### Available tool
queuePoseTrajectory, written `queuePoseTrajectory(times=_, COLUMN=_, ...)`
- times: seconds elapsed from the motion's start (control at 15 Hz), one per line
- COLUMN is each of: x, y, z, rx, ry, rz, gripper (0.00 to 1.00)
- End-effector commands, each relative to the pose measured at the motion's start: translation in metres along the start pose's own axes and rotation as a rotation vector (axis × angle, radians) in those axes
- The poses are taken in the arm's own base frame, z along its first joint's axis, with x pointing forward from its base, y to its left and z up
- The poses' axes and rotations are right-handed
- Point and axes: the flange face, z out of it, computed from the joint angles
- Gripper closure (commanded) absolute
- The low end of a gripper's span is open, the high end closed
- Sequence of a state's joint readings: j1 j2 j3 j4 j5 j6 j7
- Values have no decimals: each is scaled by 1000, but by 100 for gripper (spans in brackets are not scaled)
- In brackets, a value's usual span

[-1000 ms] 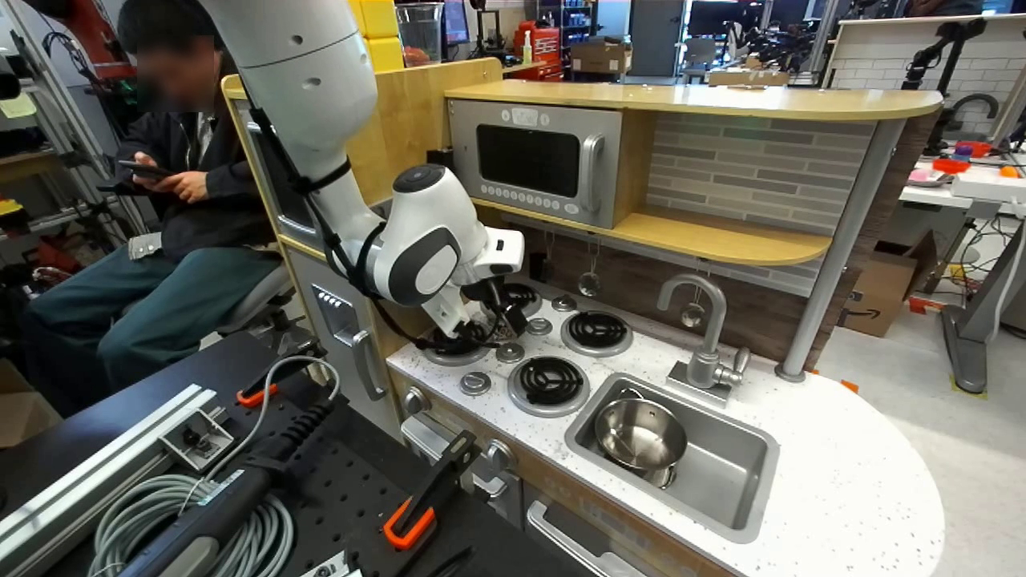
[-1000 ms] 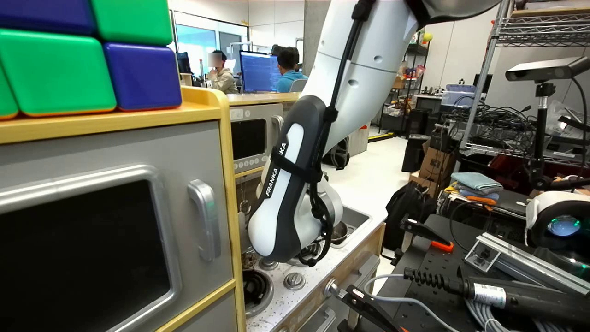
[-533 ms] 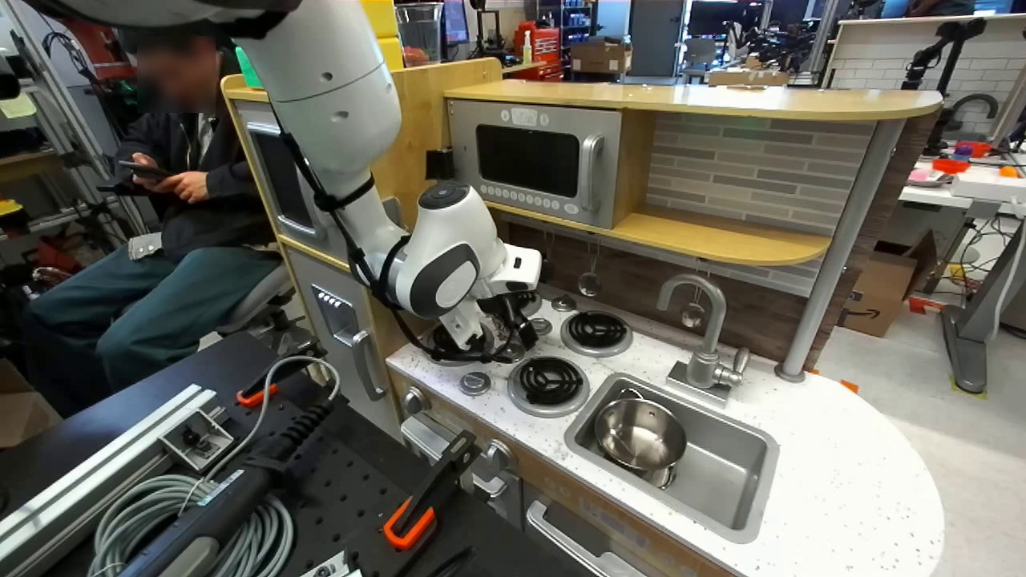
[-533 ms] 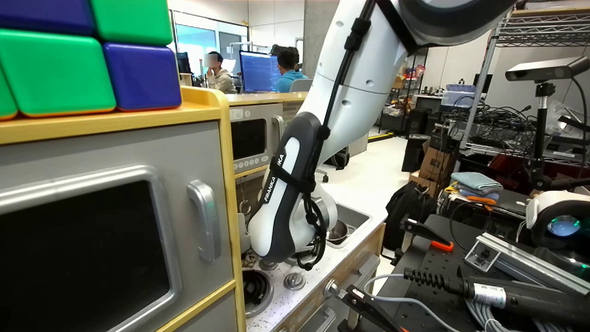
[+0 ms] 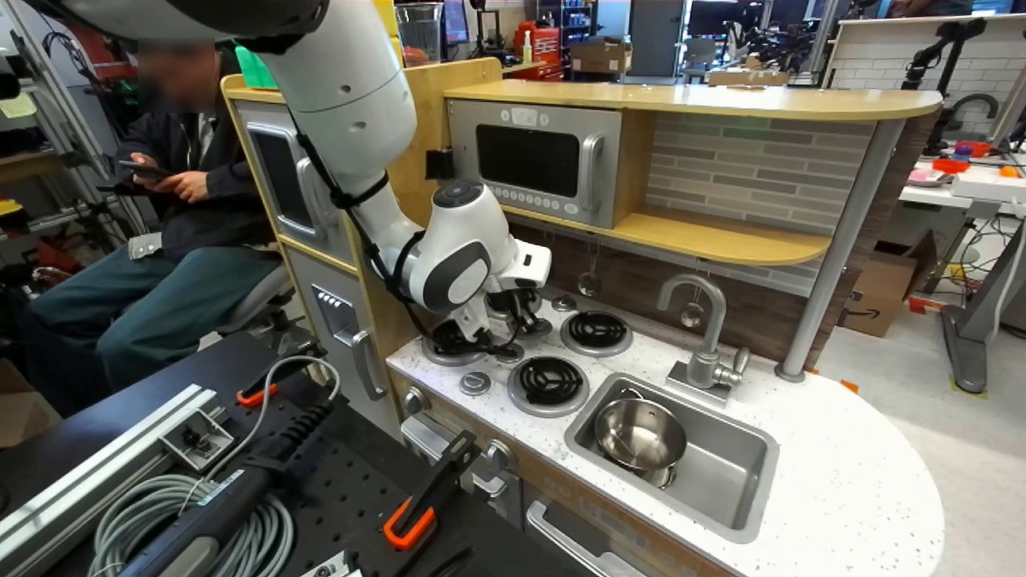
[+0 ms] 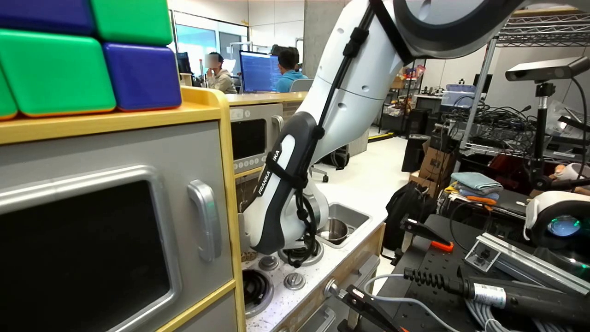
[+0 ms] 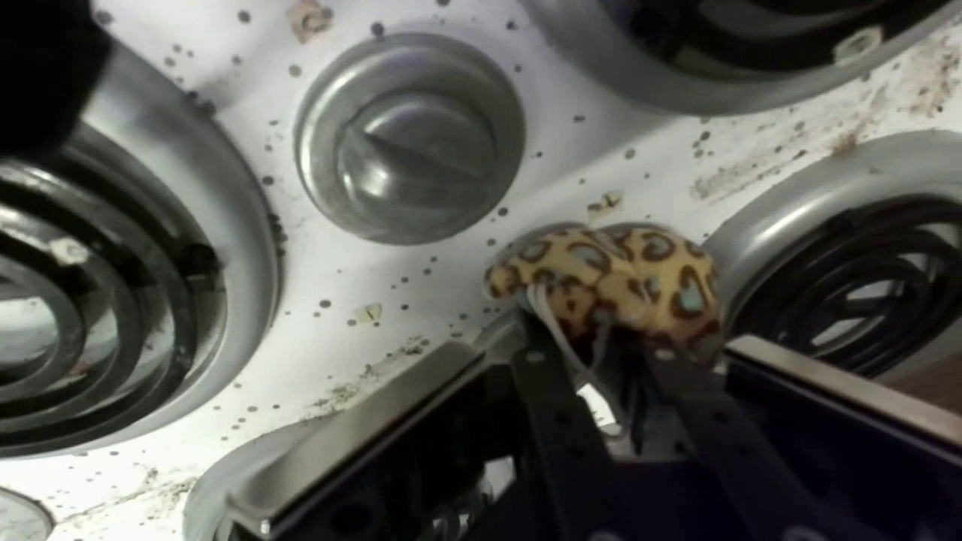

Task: Pick up the plush toy from the stove and put it inside the silver pot in the sink

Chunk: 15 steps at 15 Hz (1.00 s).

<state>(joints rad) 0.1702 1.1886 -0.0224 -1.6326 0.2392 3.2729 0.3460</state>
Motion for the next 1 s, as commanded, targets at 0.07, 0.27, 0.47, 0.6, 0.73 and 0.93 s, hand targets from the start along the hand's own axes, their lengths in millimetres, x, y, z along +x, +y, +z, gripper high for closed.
queuePoseTrajectory(times=0.07, x=7, y=-2, z=-12, rx=22, ry=-13, rz=59, gripper=97)
queuePoseTrajectory(times=0.27, x=15, y=28, z=-33, rx=-13, ry=14, rz=89, gripper=97)
queuePoseTrajectory(times=0.47, x=29, y=67, z=-46, rx=-74, ry=48, rz=177, gripper=97)
queuePoseTrajectory(times=0.6, x=44, y=96, z=-49, rx=-132, ry=57, rz=255, gripper=97)
queuePoseTrajectory(times=0.73, x=60, y=125, z=-49, rx=-195, ry=79, rz=337, gripper=97)
queuePoseTrajectory(times=0.93, x=87, y=164, z=-50, rx=-272, ry=97, rz=467, gripper=97)
